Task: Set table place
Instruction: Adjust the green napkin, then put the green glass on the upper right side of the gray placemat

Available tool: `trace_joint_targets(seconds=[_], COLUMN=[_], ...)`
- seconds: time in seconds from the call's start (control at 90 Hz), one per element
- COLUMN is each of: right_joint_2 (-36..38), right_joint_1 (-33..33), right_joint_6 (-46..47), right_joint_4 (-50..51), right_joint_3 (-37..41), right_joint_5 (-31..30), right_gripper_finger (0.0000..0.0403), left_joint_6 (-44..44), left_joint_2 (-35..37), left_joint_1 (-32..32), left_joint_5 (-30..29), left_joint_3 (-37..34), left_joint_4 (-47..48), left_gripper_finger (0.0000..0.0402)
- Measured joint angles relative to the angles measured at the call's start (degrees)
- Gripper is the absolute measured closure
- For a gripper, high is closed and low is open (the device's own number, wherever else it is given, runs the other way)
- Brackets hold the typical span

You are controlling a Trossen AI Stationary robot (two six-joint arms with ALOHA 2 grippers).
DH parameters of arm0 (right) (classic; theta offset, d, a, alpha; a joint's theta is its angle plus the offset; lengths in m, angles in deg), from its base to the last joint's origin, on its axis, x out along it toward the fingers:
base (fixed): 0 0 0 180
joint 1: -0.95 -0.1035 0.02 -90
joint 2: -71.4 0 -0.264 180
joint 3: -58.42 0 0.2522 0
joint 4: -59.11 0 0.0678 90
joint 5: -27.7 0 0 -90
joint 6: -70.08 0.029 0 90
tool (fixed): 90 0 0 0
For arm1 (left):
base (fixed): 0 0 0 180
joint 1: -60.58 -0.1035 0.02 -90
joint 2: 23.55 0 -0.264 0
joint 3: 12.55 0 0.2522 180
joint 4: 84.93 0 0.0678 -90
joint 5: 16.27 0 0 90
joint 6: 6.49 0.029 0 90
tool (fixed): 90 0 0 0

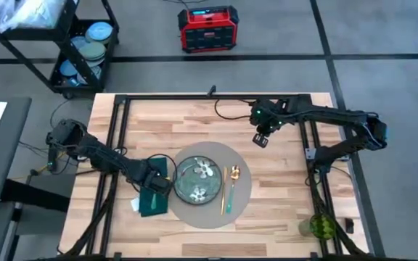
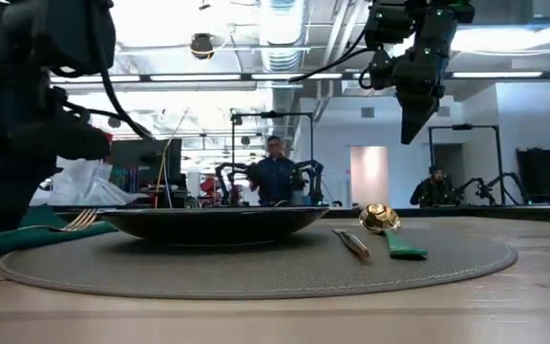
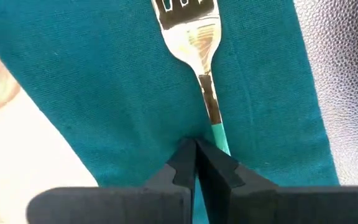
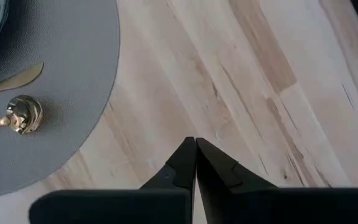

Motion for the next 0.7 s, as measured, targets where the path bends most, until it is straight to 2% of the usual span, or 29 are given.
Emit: trace_joint_targets(seconds=[0.222,0.344,0.456,0.633,0.7], right_joint_2=[0.02,0.00,-0.01,0.02,0.03], right_joint_1=[0.00,0.00,0.00,0.00,0.00], right_joint_6=[-0.02,-1.09,-1.61,-2.00,-1.65], right_joint_4=[-0.02,-0.03,-1.31,-2.41,-2.11], right_joint_3=[-0.01,-0.01,0.00,-0.01,-0.01], right_joint_5=[0.00,0.11,1.66,3.21,6.67], right_gripper_finger=[0.0403,0.0403,0.0403,0.0403,0.0403], left_joint_6=[-1.54,-2.10,-1.43,-3.28,-4.67], left_joint_2=[0.07,1.70,5.47,9.22,10.82], left_joint_1=[-0.37,-0.44,-0.64,-0.53,-0.46], left_joint_5=[-0.18,-2.70,-5.80,-5.06,-5.35], left_joint_3=[0.01,1.03,1.95,1.92,1.92], left_joint_4=[0.32,2.11,2.76,2.93,2.94], left_gripper_finger=[0.0401,0.0401,0.0401,0.0401,0.0401])
